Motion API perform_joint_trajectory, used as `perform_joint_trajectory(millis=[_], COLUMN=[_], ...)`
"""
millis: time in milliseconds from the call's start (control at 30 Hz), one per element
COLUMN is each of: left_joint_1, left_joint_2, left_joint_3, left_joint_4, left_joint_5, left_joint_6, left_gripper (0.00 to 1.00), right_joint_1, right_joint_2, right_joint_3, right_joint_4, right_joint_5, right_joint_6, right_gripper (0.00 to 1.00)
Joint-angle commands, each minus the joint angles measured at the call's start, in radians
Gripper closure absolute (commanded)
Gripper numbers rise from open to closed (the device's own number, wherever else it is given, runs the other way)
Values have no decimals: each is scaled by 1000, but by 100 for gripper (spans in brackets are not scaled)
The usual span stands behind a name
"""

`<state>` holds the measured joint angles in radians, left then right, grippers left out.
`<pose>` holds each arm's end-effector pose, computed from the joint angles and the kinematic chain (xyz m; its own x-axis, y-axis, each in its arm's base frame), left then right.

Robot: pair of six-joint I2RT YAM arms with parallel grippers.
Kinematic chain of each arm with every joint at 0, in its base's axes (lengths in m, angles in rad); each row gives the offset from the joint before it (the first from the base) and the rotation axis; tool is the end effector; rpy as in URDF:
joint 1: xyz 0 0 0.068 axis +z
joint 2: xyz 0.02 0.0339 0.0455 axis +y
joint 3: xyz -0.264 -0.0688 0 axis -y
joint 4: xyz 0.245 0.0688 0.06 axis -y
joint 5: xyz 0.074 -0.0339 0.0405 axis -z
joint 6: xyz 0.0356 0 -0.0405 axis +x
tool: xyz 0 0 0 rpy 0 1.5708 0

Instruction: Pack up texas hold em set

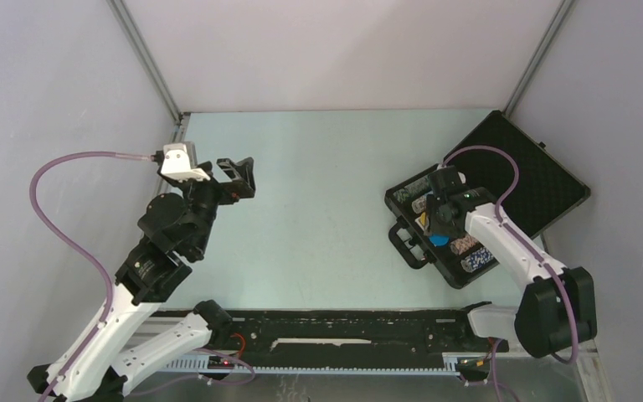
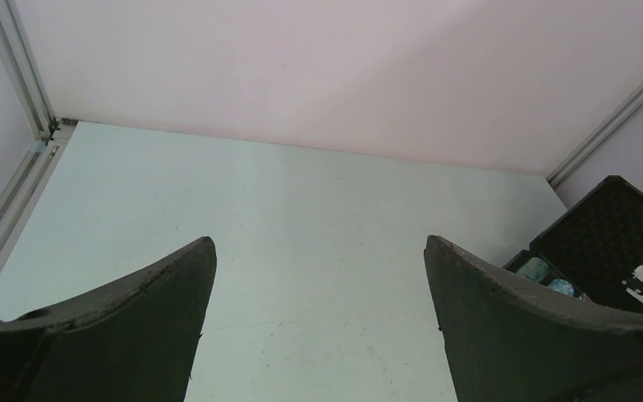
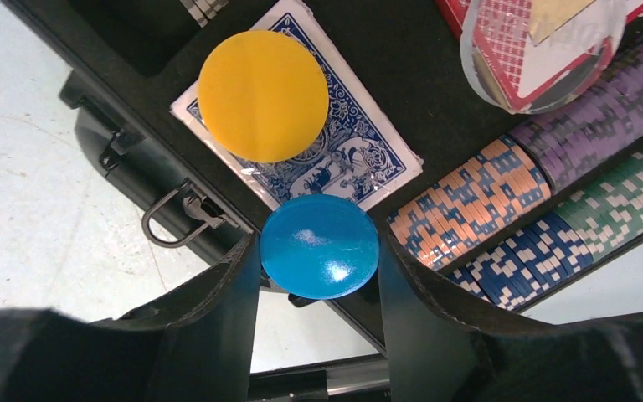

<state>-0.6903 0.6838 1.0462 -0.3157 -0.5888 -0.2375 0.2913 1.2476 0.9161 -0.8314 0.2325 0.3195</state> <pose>0.1103 -0.0654 0.4281 0.0110 -0.2629 -0.9648 0.1074 0.9596 -0.2602 0.2231 0.0583 0.2411 -0.8951 0.0507 -0.4430 0.0940 0.9927 -0.0762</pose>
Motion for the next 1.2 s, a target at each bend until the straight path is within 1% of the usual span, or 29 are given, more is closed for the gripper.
perform_joint_trajectory(millis=[0,100,367,600,767,1067,1167], left_joint_1=[8,8,8,8,8,8,9], left_joint_2=[7,4,21,27,28,30,32], left_joint_3=[-5,-13,-6,-10,-10,-10,-11], left_joint_4=[20,24,20,20,19,20,20], left_joint_5=[5,2,27,21,22,25,21], left_joint_6=[-12,-14,-22,-20,-21,-22,-21], left_gripper=[0,0,0,0,0,0,0], right_joint_1=[-9,-13,-40,-60,-72,-89,-88], right_joint_2=[44,73,117,122,111,110,106], right_joint_3=[15,25,27,28,32,38,37], right_joint_4=[36,43,73,100,111,116,114], right_joint_5=[6,28,21,15,14,-2,-6], right_joint_6=[-6,-20,-64,-67,-72,-82,-83], right_gripper=[63,63,62,57,51,46,40])
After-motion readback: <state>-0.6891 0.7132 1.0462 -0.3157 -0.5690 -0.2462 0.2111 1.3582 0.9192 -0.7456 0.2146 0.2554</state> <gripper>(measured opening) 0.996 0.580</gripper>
